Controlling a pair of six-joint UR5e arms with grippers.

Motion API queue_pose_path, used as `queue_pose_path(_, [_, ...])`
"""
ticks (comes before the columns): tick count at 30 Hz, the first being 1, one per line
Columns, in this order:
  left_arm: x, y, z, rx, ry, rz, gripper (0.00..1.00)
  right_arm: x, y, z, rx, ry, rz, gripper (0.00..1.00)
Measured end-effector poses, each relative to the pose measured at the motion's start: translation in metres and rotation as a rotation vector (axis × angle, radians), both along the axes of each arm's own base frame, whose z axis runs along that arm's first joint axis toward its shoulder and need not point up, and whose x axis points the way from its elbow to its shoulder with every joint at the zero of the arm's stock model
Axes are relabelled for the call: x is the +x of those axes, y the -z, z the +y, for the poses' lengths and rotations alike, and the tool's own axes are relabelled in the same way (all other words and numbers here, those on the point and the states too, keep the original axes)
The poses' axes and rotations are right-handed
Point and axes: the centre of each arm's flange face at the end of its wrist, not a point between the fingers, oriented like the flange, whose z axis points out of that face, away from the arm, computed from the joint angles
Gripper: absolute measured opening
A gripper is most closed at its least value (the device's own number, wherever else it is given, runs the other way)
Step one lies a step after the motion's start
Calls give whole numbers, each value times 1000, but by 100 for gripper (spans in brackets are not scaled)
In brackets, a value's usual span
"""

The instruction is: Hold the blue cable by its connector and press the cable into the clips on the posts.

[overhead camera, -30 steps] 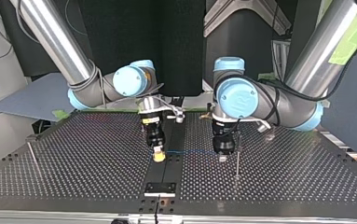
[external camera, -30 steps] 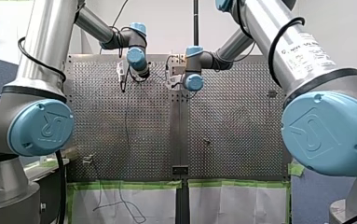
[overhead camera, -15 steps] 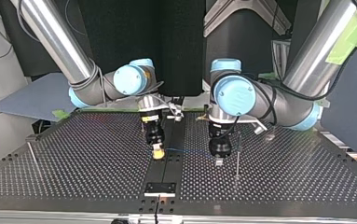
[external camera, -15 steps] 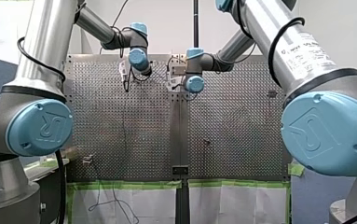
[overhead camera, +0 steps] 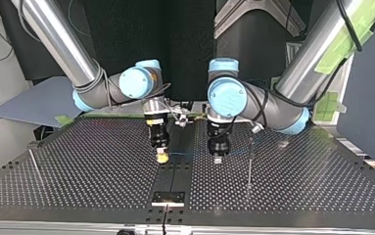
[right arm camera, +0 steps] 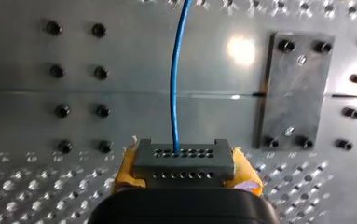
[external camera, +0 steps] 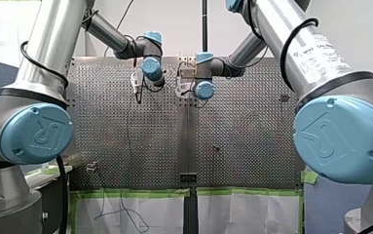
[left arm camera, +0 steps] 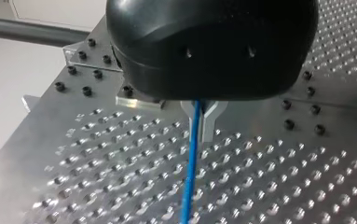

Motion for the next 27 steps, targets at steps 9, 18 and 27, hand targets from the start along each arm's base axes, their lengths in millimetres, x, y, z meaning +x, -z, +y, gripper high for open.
queue_pose_path(9, [-4, 15, -16, -2, 24, 22, 2, -21, 13, -15, 42, 42, -22, 0])
queue_pose_path(18, [-3, 37, -29, 6, 42, 49, 2, -39, 23, -27, 62, 71, -14, 0])
queue_pose_path(27, [-1, 72, -50, 19, 70, 77, 2, -53, 42, -27, 104, 84, 23, 0])
